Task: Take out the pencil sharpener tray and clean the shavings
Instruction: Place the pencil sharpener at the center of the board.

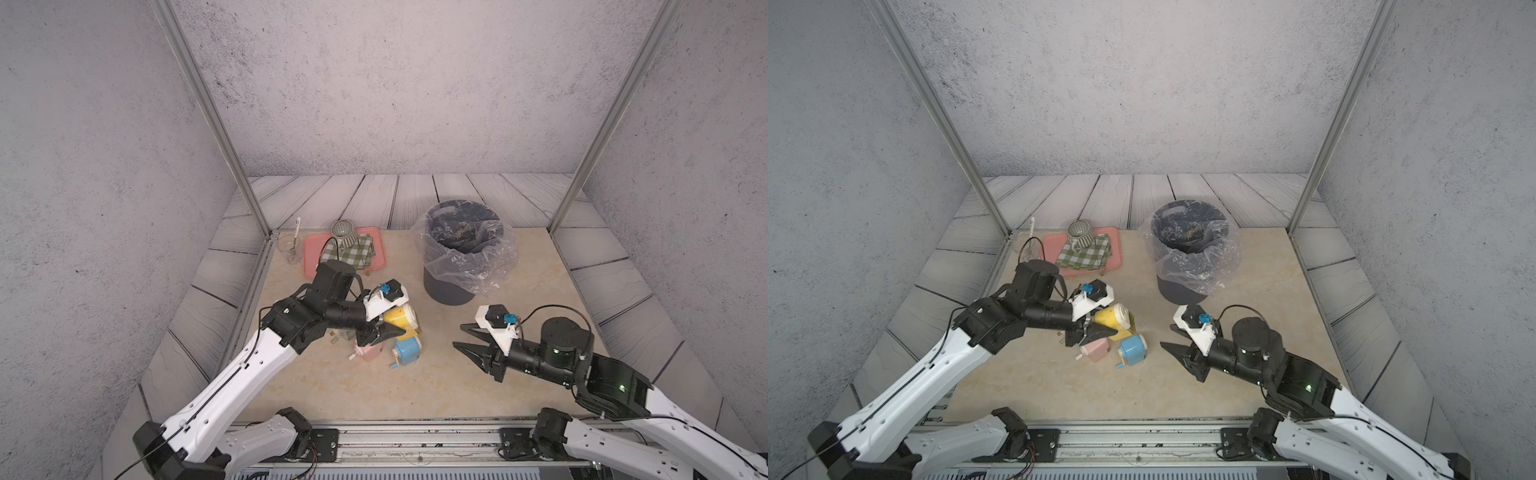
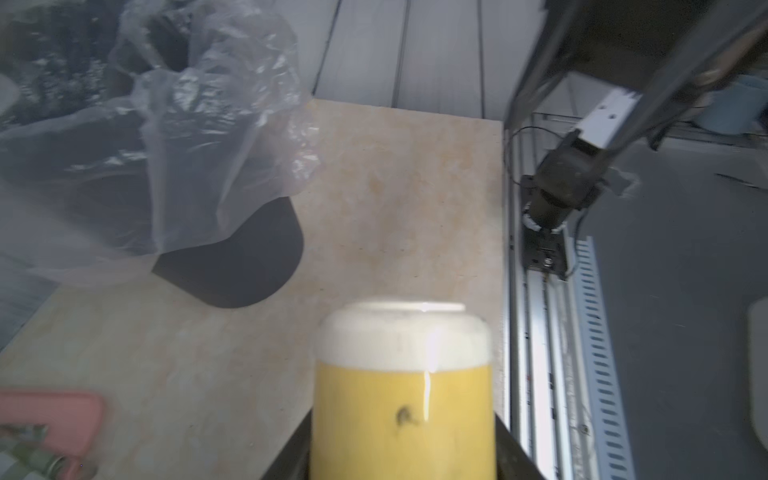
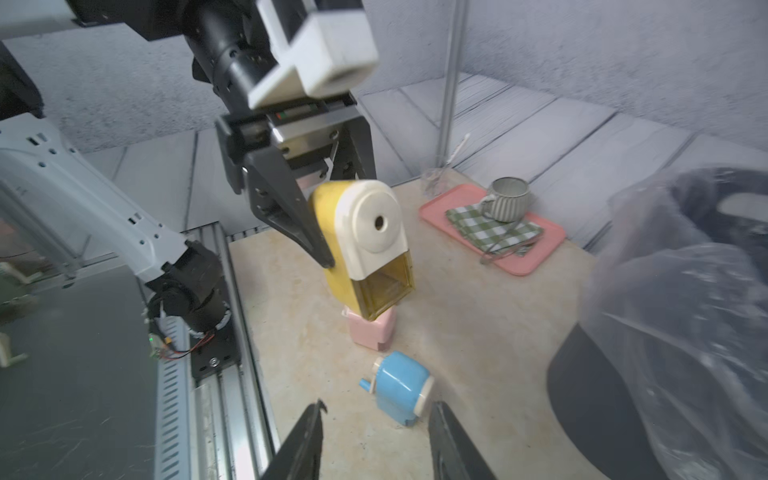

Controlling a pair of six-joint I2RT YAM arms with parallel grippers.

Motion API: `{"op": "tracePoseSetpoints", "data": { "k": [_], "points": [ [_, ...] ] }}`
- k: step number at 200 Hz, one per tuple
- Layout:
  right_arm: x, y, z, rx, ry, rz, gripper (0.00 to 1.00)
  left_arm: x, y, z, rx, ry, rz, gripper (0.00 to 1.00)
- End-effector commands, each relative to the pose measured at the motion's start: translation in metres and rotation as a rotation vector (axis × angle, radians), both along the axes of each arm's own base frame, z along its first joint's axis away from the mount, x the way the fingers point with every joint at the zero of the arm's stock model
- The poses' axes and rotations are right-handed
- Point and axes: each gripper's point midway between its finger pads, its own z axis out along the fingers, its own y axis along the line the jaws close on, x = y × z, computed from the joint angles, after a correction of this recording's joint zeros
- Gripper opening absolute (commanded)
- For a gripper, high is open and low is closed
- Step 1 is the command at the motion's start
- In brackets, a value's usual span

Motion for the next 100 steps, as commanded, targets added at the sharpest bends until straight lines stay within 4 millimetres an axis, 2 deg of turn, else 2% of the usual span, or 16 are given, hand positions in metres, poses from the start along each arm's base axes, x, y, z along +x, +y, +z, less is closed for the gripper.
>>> {"op": "tracePoseSetpoints", "data": {
  "k": [1, 27, 42, 54, 67, 100],
  "points": [
    [0.017, -0.037, 0.005, -0.021, -0.043, -0.194, 0.44, 0.060, 0.038, -0.023, 0.211, -0.079, 0.255, 0.00],
    [0.013, -0.052, 0.011, 0.012, -0.058, -0.227, 0.45, 0.103, 0.069, -0.024, 0.134, 0.013, 0.426, 0.00],
    [0.012, -0.055, 0.008, 0.000, -0.065, -0.229, 0.45, 0.127, 0.090, -0.037, 0.160, 0.018, 0.534, 0.00],
    [0.012, -0.055, 0.003, -0.023, -0.069, -0.226, 0.46, 0.138, 0.100, -0.051, 0.212, 0.019, 0.570, 0.00],
    [0.011, -0.056, -0.001, -0.046, -0.071, -0.221, 0.46, 0.145, 0.102, -0.064, 0.237, 0.040, 0.582, 0.00],
    [0.011, -0.056, -0.002, -0.060, -0.082, -0.216, 0.47, 0.160, 0.088, -0.085, 0.237, 0.107, 0.532, 0.00]
  ]
}}
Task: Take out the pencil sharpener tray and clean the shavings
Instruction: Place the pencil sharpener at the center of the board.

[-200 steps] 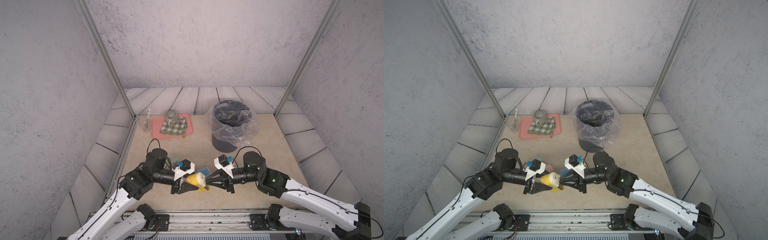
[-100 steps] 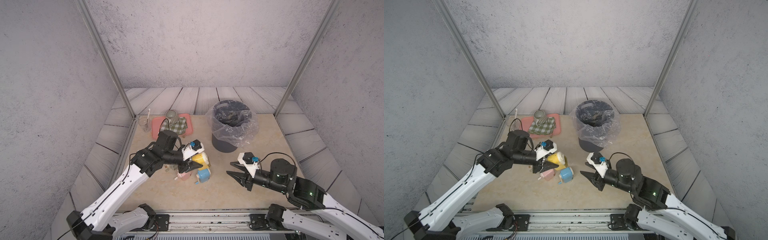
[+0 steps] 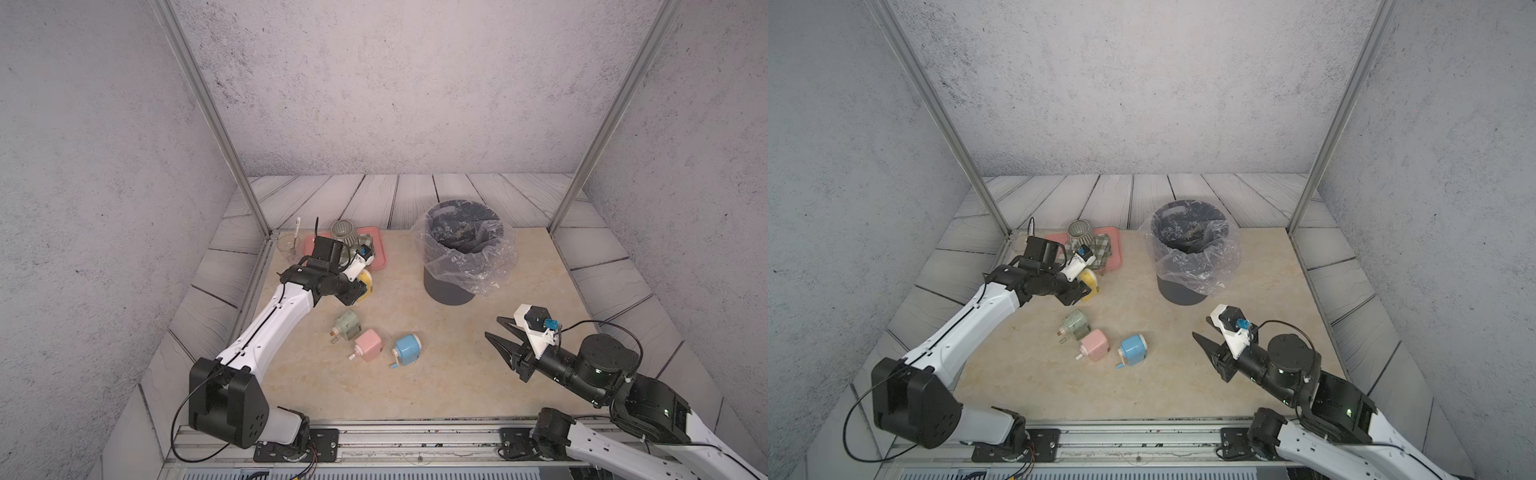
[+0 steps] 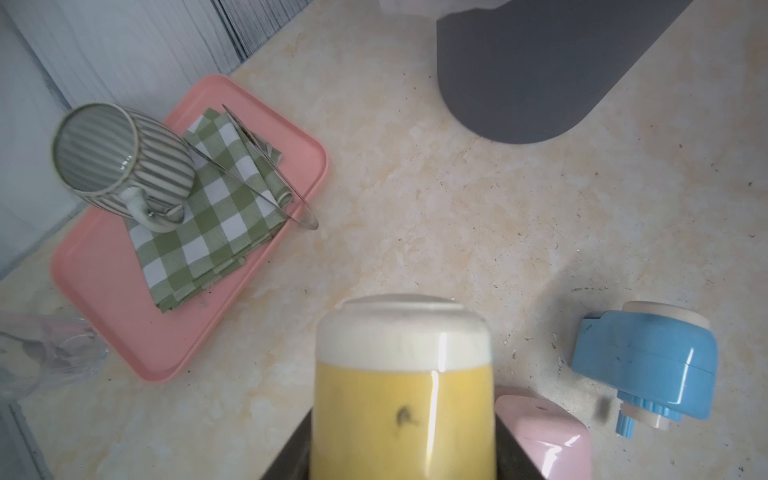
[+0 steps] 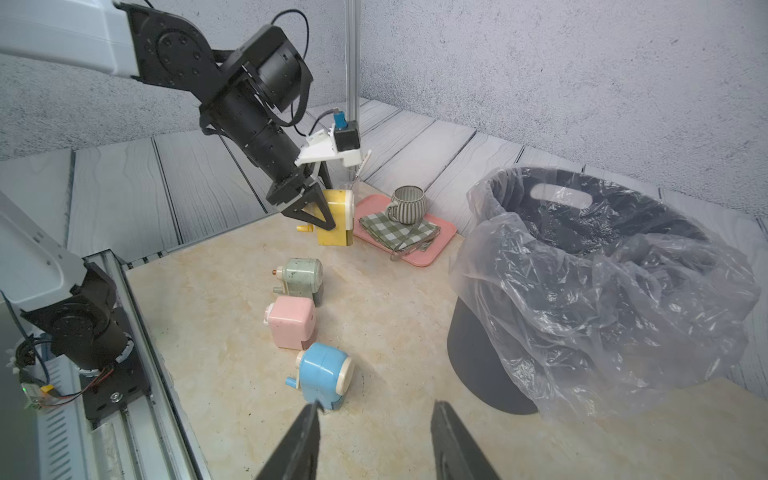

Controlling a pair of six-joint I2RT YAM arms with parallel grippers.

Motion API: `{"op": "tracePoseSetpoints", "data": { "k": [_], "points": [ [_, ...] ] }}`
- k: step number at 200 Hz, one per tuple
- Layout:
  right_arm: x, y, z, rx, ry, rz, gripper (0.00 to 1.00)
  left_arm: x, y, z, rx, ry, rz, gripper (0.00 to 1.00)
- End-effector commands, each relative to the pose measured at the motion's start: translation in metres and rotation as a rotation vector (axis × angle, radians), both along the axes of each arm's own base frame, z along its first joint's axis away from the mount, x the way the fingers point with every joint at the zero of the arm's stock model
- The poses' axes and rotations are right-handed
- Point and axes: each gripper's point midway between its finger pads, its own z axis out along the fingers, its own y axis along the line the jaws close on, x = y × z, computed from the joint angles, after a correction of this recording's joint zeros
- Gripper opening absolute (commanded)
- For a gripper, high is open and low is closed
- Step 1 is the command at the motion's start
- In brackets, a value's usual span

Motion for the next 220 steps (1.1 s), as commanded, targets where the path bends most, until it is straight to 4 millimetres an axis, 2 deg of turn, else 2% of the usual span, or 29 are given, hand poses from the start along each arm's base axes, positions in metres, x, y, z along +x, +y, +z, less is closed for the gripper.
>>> {"op": "tracePoseSetpoints", "data": {
  "k": [1, 23, 48, 117, 127, 148, 187, 220],
  "points": [
    [0.002, -0.004, -0.005, -0.033, -0.012, -0.017, 0.47, 0.019, -0.010, 0.006, -0.032, -0.020, -0.011, 0.00],
    [0.000, -0.003, -0.007, -0.037, -0.008, -0.005, 0.47, 0.033, -0.018, -0.003, -0.051, -0.001, -0.011, 0.00],
    [0.000, -0.005, -0.013, -0.046, 0.000, -0.009, 0.48, 0.037, -0.035, -0.013, -0.078, 0.036, -0.085, 0.00],
    [0.003, -0.003, -0.020, -0.050, 0.007, -0.021, 0.49, 0.056, -0.061, -0.046, -0.089, 0.040, -0.108, 0.00],
    [0.003, -0.003, -0.022, -0.060, 0.004, -0.019, 0.49, 0.067, -0.059, -0.050, -0.068, 0.005, -0.050, 0.00],
    [0.003, -0.003, -0.024, -0.083, -0.007, -0.011, 0.51, 0.076, -0.057, -0.060, -0.043, -0.034, 0.008, 0.00],
    [0.002, -0.005, -0.027, -0.109, -0.006, -0.010, 0.51, 0.072, -0.061, -0.080, -0.018, -0.008, 0.040, 0.00],
    [0.002, -0.006, -0.031, -0.129, -0.004, -0.009, 0.51, 0.067, -0.054, -0.098, -0.015, 0.072, 0.129, 0.00]
  ]
}}
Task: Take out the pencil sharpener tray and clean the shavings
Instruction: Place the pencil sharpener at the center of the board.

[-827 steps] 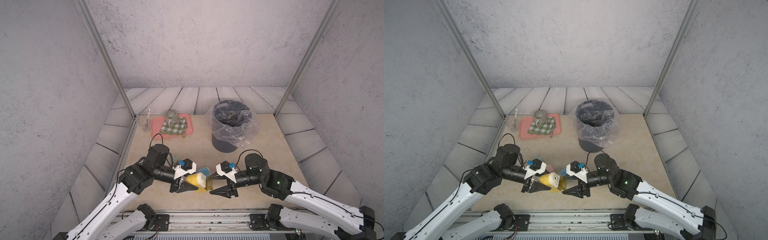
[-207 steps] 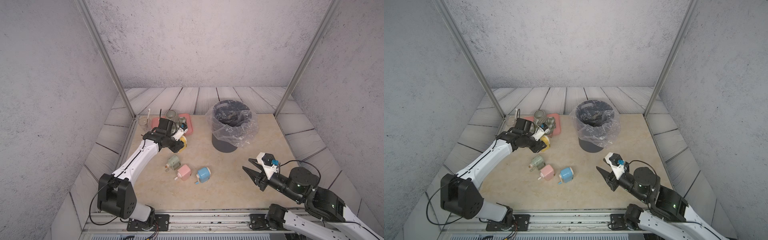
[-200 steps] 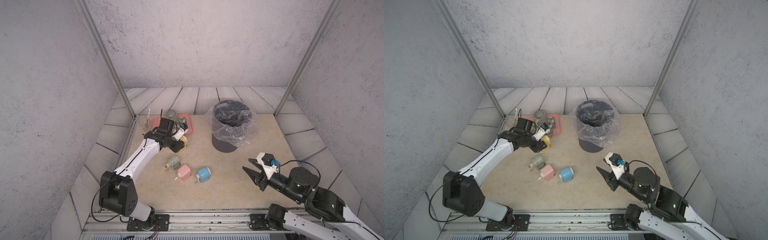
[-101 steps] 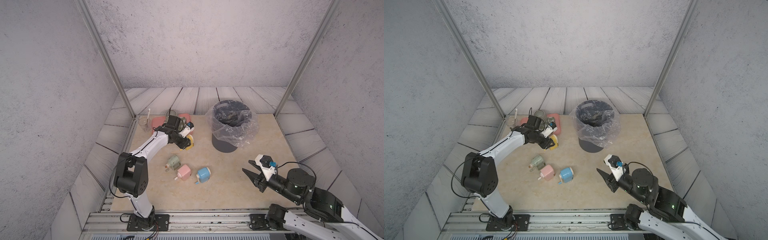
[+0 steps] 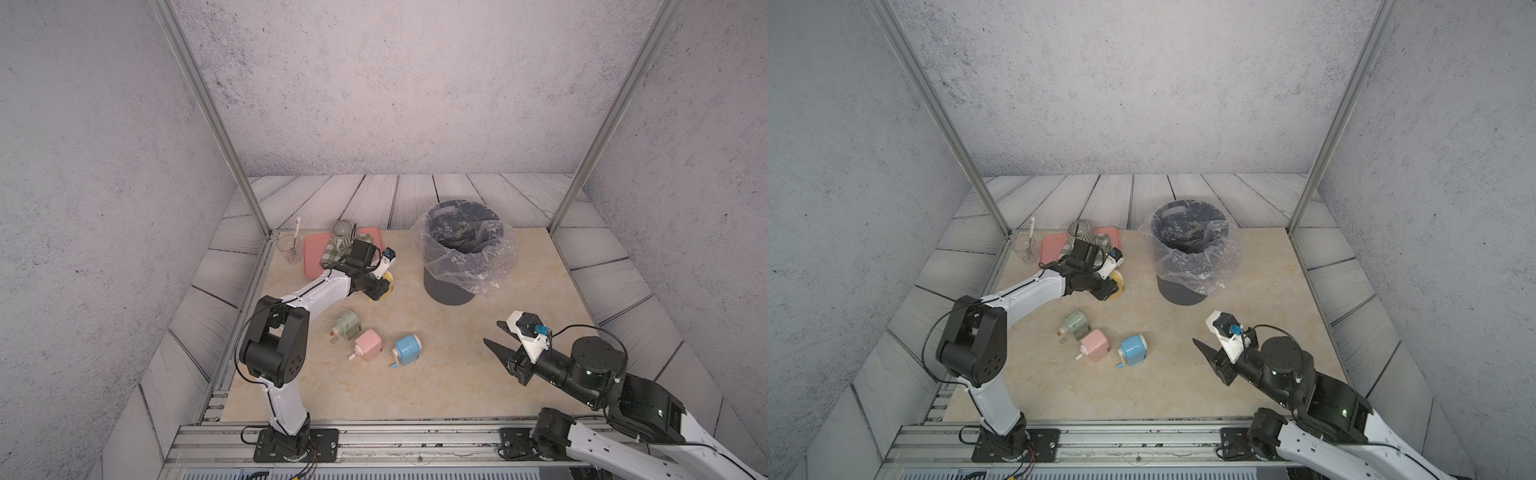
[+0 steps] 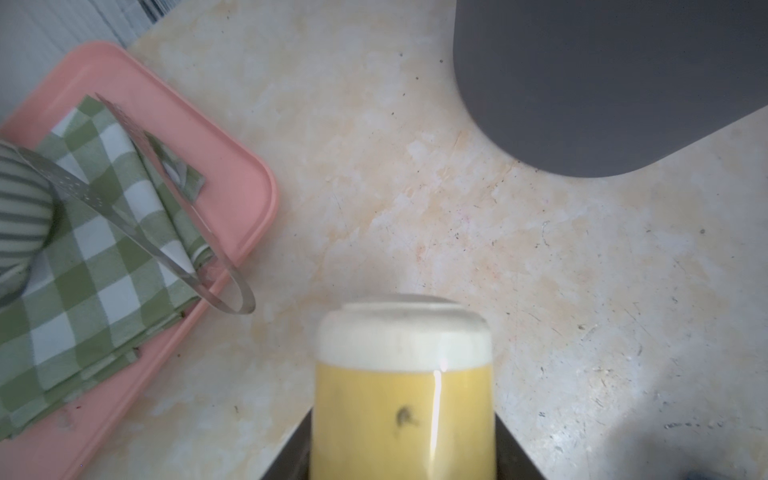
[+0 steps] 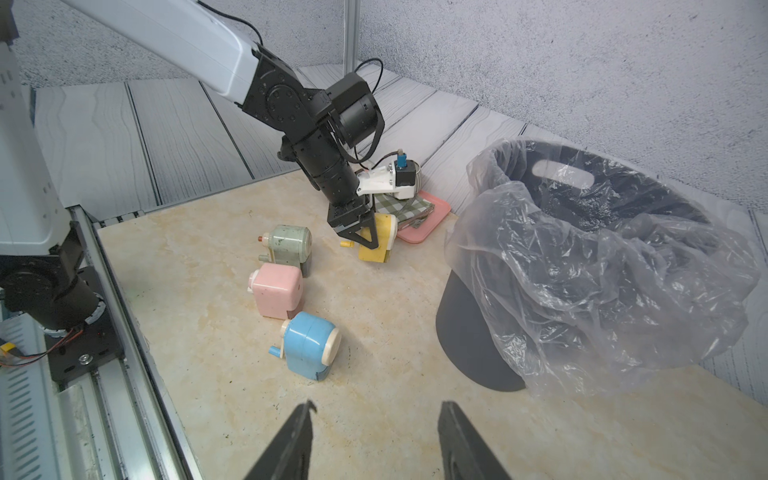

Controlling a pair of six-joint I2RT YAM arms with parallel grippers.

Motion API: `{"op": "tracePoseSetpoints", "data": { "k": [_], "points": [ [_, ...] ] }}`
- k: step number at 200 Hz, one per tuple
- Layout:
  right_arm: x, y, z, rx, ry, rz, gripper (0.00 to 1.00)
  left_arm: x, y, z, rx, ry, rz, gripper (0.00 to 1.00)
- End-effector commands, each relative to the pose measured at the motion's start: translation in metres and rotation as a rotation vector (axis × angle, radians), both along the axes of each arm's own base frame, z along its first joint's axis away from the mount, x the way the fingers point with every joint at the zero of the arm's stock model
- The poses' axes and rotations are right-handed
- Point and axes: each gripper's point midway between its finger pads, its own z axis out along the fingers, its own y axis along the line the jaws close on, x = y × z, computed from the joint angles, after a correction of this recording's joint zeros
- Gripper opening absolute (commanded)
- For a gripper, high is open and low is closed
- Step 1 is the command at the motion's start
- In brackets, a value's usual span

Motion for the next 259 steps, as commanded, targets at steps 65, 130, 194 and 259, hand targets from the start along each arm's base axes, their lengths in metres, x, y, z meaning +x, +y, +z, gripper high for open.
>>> {"op": "tracePoseSetpoints", "data": {
  "k": [65, 130, 194, 259],
  "points": [
    [-0.001, -0.005, -0.010, -0.056, -0.001, 0.001, 0.52, 0.000, 0.010, -0.029, -0.018, 0.053, 0.156, 0.00],
    [-0.002, -0.003, -0.015, -0.065, 0.007, 0.011, 0.53, -0.004, 0.013, -0.045, -0.015, 0.054, 0.169, 0.00],
    [-0.003, -0.003, -0.016, -0.072, 0.008, 0.015, 0.53, -0.008, 0.010, -0.051, -0.017, 0.050, 0.149, 0.20],
    [-0.004, -0.003, -0.014, -0.074, 0.002, 0.020, 0.53, -0.007, 0.013, -0.050, -0.001, 0.036, 0.163, 0.40]
  ]
}}
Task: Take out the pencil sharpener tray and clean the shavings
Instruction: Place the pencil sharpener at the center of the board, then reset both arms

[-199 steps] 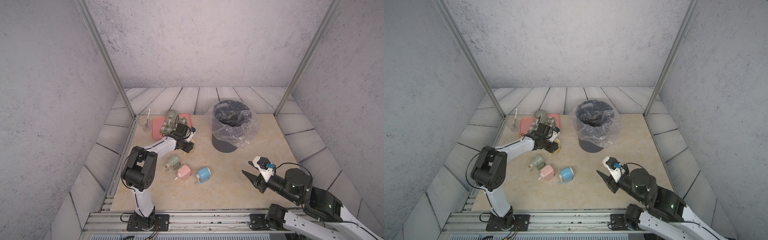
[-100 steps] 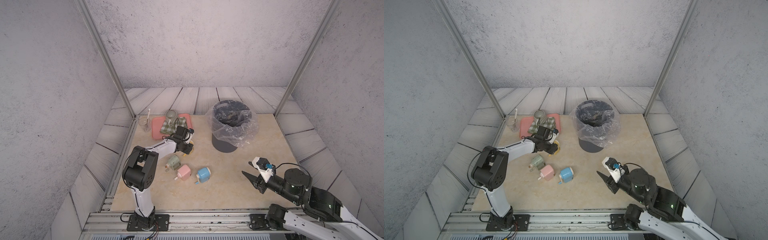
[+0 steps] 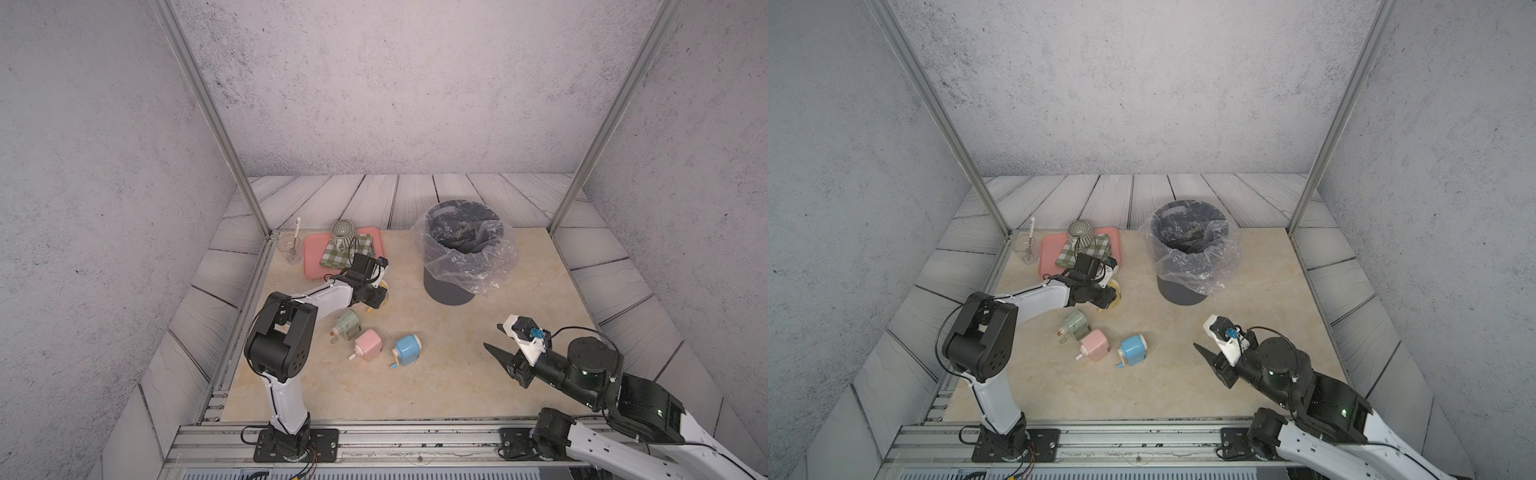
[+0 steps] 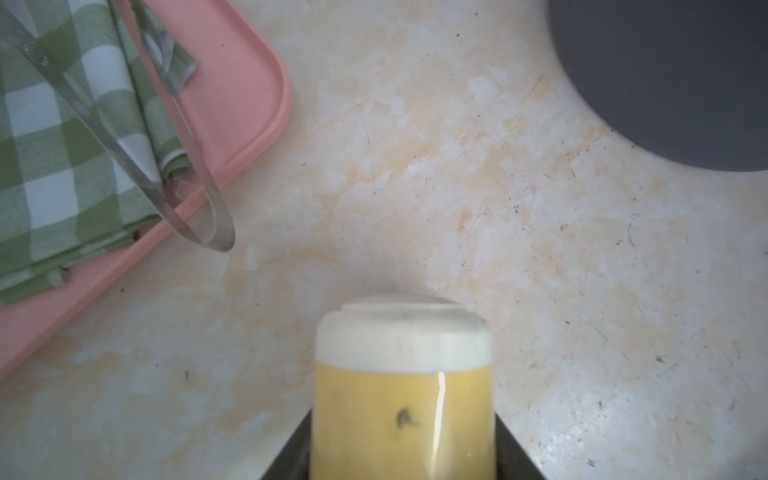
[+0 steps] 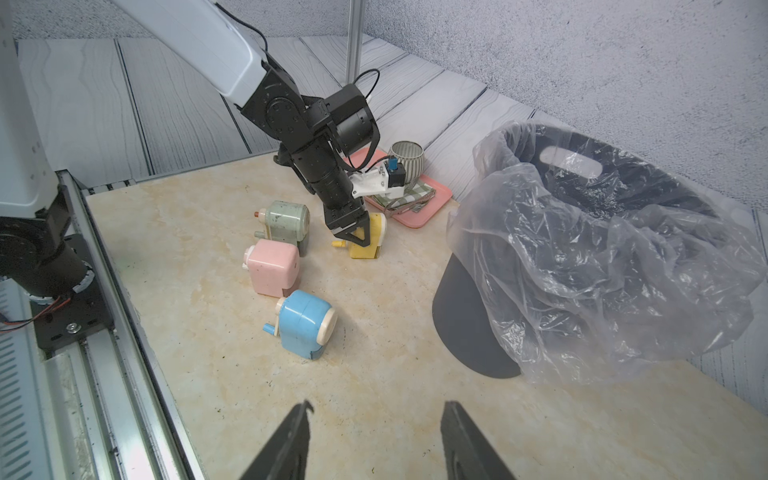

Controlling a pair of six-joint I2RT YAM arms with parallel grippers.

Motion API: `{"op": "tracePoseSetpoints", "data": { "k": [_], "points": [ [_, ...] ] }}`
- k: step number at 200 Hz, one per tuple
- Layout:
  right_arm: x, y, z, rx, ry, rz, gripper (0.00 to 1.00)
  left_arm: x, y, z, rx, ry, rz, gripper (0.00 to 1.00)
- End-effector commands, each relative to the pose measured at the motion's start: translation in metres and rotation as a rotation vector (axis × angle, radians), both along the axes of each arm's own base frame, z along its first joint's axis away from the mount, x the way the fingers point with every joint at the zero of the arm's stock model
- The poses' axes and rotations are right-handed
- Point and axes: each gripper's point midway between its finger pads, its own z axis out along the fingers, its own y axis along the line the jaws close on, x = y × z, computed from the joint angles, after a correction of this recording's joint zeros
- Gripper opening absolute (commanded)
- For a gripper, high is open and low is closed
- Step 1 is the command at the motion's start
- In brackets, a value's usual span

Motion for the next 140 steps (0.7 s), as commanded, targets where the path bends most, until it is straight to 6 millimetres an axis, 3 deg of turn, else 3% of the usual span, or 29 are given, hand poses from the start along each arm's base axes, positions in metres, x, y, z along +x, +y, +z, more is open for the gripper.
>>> {"op": "tracePoseSetpoints", "data": {
  "k": [1, 17, 35, 37, 39, 41, 98, 140],
  "points": [
    [-0.002, 0.000, -0.002, -0.009, -0.001, 0.008, 0.53, -0.005, 0.001, -0.007, 0.022, 0.010, 0.005, 0.41],
    [-0.003, 0.000, -0.001, -0.005, -0.001, 0.015, 0.54, -0.004, 0.002, -0.007, 0.025, 0.011, 0.012, 0.54],
    [-0.003, 0.000, -0.001, -0.003, -0.002, 0.015, 0.54, -0.004, 0.002, -0.003, 0.021, 0.001, 0.011, 0.79],
    [-0.003, 0.000, -0.002, -0.004, -0.001, 0.016, 0.54, -0.004, 0.002, -0.003, 0.020, 0.001, 0.012, 0.84],
    [-0.003, 0.001, -0.002, -0.004, 0.000, 0.016, 0.54, -0.004, 0.003, -0.003, 0.020, -0.002, 0.013, 0.96],
    [-0.003, 0.001, -0.002, -0.005, 0.000, 0.017, 0.54, -0.004, 0.002, -0.002, 0.019, -0.002, 0.012, 1.00],
    [-0.004, 0.001, -0.001, 0.008, 0.010, 0.019, 0.54, 0.002, 0.006, 0.023, 0.031, -0.053, 0.027, 0.99],
    [-0.004, 0.001, -0.001, 0.020, 0.015, 0.016, 0.56, 0.008, 0.023, 0.069, 0.115, -0.169, 0.039, 0.99]
  ]
}}
